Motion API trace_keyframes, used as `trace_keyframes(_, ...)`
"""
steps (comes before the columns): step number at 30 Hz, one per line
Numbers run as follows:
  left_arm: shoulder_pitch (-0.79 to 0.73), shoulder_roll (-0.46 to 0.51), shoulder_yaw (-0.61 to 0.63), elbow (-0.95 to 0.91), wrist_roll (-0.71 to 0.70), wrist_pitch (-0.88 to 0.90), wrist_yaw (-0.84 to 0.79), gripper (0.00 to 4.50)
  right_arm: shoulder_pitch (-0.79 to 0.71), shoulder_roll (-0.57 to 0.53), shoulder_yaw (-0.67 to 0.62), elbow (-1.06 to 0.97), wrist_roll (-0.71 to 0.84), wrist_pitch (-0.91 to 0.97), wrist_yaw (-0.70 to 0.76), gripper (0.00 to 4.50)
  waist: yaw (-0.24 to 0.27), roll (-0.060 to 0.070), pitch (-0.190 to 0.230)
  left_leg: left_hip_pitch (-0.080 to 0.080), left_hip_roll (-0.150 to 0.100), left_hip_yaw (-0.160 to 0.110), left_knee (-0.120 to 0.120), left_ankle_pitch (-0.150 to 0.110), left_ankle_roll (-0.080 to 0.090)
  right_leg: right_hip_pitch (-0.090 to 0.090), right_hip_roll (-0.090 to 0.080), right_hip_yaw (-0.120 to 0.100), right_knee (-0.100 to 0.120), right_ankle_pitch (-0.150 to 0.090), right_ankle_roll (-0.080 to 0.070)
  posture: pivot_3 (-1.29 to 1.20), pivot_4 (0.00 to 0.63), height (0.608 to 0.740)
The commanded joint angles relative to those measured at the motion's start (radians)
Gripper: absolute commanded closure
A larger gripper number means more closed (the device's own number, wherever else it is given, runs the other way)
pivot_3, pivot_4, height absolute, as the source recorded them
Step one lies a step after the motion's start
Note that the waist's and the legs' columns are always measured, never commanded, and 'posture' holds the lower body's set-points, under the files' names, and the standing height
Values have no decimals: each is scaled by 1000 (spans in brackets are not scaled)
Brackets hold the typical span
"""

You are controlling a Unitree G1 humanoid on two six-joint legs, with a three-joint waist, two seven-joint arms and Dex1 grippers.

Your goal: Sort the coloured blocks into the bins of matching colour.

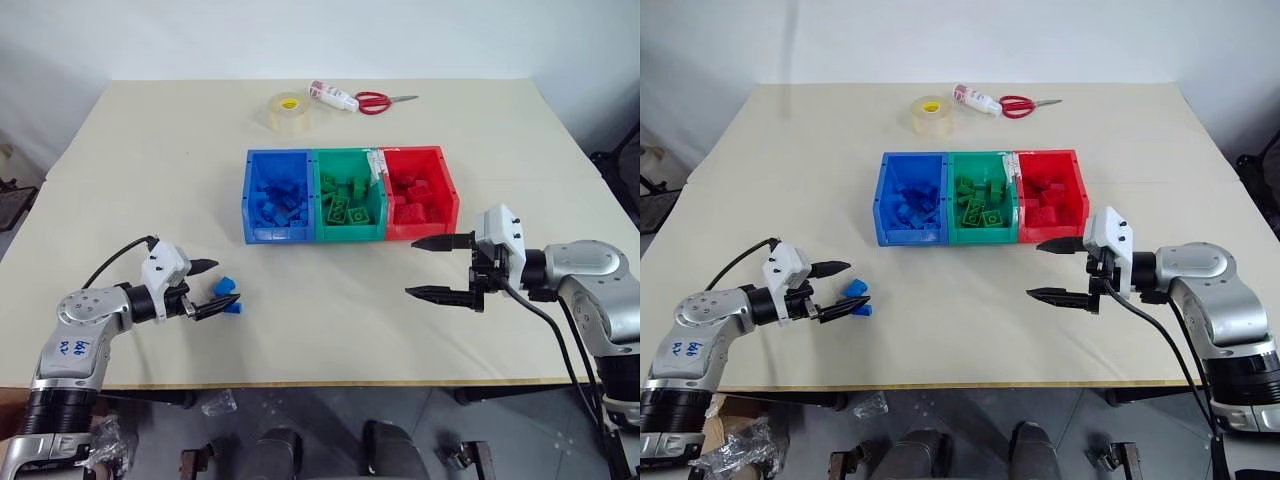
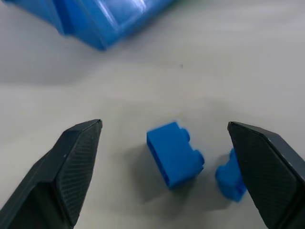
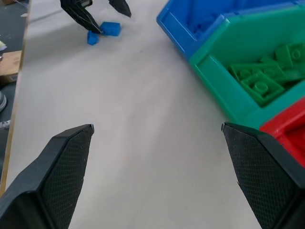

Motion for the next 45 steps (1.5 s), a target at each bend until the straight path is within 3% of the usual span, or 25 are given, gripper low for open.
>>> trace_keyframes(1,-10,14,-38,41,48,-1,11,421,15,-16,-45,-56,17,7,-16,0,-2,1,0,0,0,0,0,0,0,0,0,0,0,0,0,0,150,740)
trace_keyframes(11,-40,15,-50,54,43,-15,-12,3517,36,-22,-64,-77,18,20,-35,0,-3,0,0,1,0,0,0,0,0,1,0,0,0,0,0,0,150,740)
trace_keyframes(19,-243,-63,-17,7,-32,11,24,3550,34,-19,-64,-85,18,24,-52,0,17,0,0,0,0,0,3,0,0,1,0,0,0,0,0,0,150,740)
trace_keyframes(25,-544,-138,-92,309,53,-8,68,3550,41,-16,-68,-96,21,27,-65,0,16,0,0,0,-5,0,2,0,0,1,0,-1,0,0,1,0,150,740)
trace_keyframes(30,-719,-212,-98,603,88,-135,76,1964,48,-14,-73,-106,23,28,-74,0,13,0,0,0,-6,0,2,0,0,1,0,-2,0,0,1,0,150,740)
trace_keyframes(36,-727,-214,-111,636,100,-159,9,49,65,-16,-81,-118,29,30,-84,0,3,-1,1,-1,-5,1,1,0,0,-1,0,-2,1,0,1,0,150,740)
trace_keyframes(40,-641,-162,-102,507,79,-129,-61,17,62,-13,-75,-112,30,29,-81,0,-7,-1,1,-1,-5,1,1,0,0,-1,0,-2,2,0,1,0,150,740)
trace_keyframes(45,-403,-15,0,258,-45,-102,-209,17,30,-4,-48,-73,22,17,-53,0,-19,-1,1,0,-2,-1,0,0,0,-6,0,-1,5,0,1,0,150,740)
